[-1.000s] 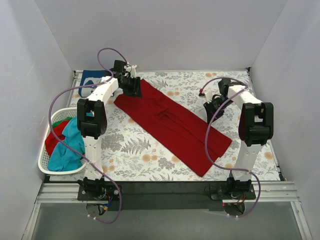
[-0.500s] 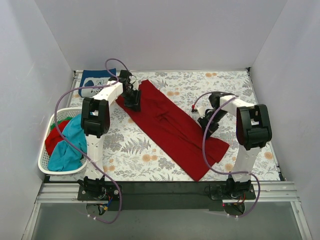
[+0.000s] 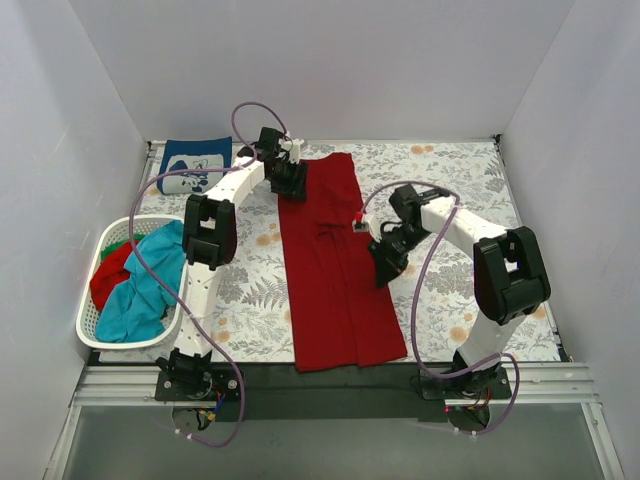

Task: Fold and stack the t-shirts
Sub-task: Fold the tshirt

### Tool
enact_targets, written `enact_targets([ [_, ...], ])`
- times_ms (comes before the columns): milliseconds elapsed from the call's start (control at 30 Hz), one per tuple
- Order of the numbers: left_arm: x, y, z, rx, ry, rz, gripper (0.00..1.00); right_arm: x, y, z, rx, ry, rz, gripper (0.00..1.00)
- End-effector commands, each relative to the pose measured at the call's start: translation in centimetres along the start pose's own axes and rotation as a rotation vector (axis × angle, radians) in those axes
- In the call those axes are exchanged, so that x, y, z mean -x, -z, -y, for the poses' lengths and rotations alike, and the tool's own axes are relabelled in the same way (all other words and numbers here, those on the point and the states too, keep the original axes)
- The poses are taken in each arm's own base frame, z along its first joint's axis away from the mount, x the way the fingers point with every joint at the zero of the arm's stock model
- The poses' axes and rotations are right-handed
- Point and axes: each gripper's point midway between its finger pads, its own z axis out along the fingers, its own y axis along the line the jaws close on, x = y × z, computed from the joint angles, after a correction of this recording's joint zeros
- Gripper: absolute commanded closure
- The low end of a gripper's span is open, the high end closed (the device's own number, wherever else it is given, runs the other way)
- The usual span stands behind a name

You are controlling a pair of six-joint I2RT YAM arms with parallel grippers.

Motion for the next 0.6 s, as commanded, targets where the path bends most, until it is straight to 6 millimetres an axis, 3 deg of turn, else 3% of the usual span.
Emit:
enact_targets([
  [0, 6.3, 6.9, 2.3, -0.021, -0.083, 0.218, 0.52, 5.1, 2.8, 1.7, 0.004, 0.012, 0.167, 0.80],
  [33, 6.2, 8.1, 2.9, -0.030, -0.074, 0.214, 0.51, 6.9, 3.8, 2.7, -0.023, 0.033, 0.201, 0.80],
  [100, 5.6, 9.1, 4.0, -0.066, -0.063, 0.198, 0.51, 8.1, 4.0, 4.9, -0.053, 0.006, 0.204, 0.79],
  [133, 4.5, 9.7, 4.5, -0.077, -0.042, 0.166, 0.51, 10.1, 5.0, 5.9, -0.091, 0.040, 0.236, 0.79],
  [200, 2.7, 10.0, 4.9, -0.088, 0.008, 0.106, 0.51, 11.1, 4.5, 7.8, -0.109, 0.025, 0.232, 0.79],
  [267, 0.5, 9.9, 5.1, -0.095, 0.040, 0.042, 0.51, 13.7, 5.5, 9.3, -0.154, 0.048, 0.275, 0.80],
  [333, -1.4, 9.6, 5.1, -0.100, 0.068, -0.011, 0.51, 14.9, 5.0, 11.1, -0.162, 0.034, 0.286, 0.80],
  [367, -2.9, 9.4, 5.0, -0.099, 0.084, -0.046, 0.51, 16.7, 5.7, 11.7, -0.183, 0.057, 0.322, 0.80],
  [567, -6.7, 8.2, 4.6, -0.094, 0.125, -0.136, 0.51, 20.4, 4.8, 14.9, -0.189, 0.054, 0.401, 0.80],
])
